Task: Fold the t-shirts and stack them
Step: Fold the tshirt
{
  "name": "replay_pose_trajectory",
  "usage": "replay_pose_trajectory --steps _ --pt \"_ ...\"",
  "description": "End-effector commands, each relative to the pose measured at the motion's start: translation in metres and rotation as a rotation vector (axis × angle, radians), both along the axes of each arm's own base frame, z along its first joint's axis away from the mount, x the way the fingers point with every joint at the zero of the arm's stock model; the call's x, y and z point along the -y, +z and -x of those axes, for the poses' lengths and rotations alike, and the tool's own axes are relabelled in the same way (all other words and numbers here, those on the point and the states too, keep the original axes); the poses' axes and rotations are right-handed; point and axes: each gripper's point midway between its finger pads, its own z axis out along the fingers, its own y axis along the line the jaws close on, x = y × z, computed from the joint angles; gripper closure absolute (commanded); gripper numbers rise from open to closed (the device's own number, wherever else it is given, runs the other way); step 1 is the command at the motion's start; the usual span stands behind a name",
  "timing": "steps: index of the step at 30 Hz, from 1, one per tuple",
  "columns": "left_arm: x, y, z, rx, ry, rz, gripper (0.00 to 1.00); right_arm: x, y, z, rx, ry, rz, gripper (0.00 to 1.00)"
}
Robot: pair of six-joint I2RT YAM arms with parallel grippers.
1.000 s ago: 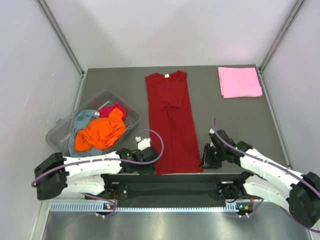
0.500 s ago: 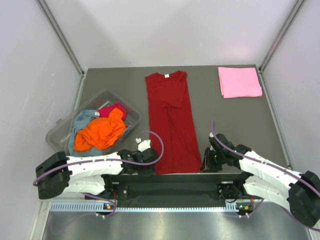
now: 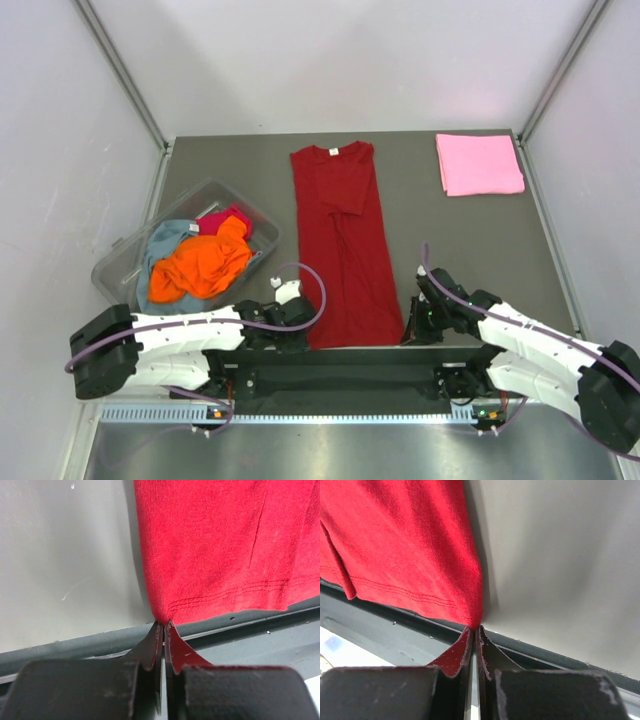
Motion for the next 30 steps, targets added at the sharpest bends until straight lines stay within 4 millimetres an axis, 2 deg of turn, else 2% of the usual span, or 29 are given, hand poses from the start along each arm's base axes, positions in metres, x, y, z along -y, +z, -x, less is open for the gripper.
replay_pose_trajectory --steps 1,9,11,12,14,16,17,18,19,20,22,23,24,25,26,27,28,29,30 --pt "0.008 0.007 -0.003 0.020 0.003 0.047 1.00 -0.006 0.006 -0.002 0.032 0.013 -0.023 1.00" --pt "0.021 0.031 -0.012 0.058 0.006 0.086 1.00 -0.011 0.035 -0.023 0.108 0.017 -0.008 1.00" --pt "0.024 0.040 -0.020 0.093 0.014 0.088 1.00 -0.012 0.038 -0.029 0.116 0.025 0.010 1.00" --pt "0.025 0.044 -0.024 0.107 0.018 0.091 1.00 -0.017 0.048 -0.037 0.145 0.037 0.004 1.00" --pt "0.029 0.053 -0.034 0.126 0.024 0.102 1.00 -0.021 0.048 -0.046 0.153 0.057 0.026 1.00" --pt "0.028 0.056 -0.049 0.128 0.055 0.103 1.00 -0.032 0.058 -0.064 0.204 0.086 0.006 1.00" --pt "0.032 0.062 -0.055 0.137 0.036 0.118 1.00 -0.036 0.054 -0.068 0.187 0.104 0.015 1.00" --pt "0.028 0.063 -0.068 0.141 0.065 0.110 1.00 -0.043 0.063 -0.080 0.222 0.120 -0.001 1.00" --pt "0.026 0.059 -0.074 0.134 0.051 0.087 1.00 -0.046 0.064 -0.087 0.227 0.122 0.003 1.00" --pt "0.029 0.065 -0.083 0.140 0.053 0.098 1.00 -0.047 0.058 -0.093 0.209 0.126 0.022 1.00" --pt "0.022 0.065 -0.102 0.147 0.060 0.067 1.00 -0.056 0.069 -0.110 0.242 0.140 0.017 1.00" --pt "0.024 0.075 -0.113 0.166 0.067 0.076 1.00 -0.056 0.062 -0.117 0.221 0.139 0.035 1.00" --pt "0.018 0.076 -0.125 0.168 0.092 0.068 1.00 -0.062 0.071 -0.128 0.249 0.147 0.026 1.00" --pt "0.014 0.073 -0.133 0.167 0.085 0.045 1.00 -0.062 0.072 -0.135 0.249 0.145 0.028 1.00" --pt "0.015 0.081 -0.145 0.182 0.090 0.057 1.00 -0.061 0.067 -0.144 0.235 0.134 0.040 1.00" --pt "0.007 0.082 -0.159 0.185 0.120 0.055 1.00 -0.064 0.075 -0.158 0.263 0.129 0.035 1.00" --pt "0.007 0.076 -0.167 0.179 0.098 0.042 1.00 -0.059 0.074 -0.169 0.273 0.100 0.071 1.00" --pt "0.005 0.083 -0.184 0.198 0.111 0.049 1.00 -0.056 0.074 -0.188 0.275 0.072 0.094 1.00" --pt "0.005 0.086 -0.193 0.208 0.104 0.046 1.00 -0.055 0.074 -0.197 0.277 0.068 0.107 1.00"
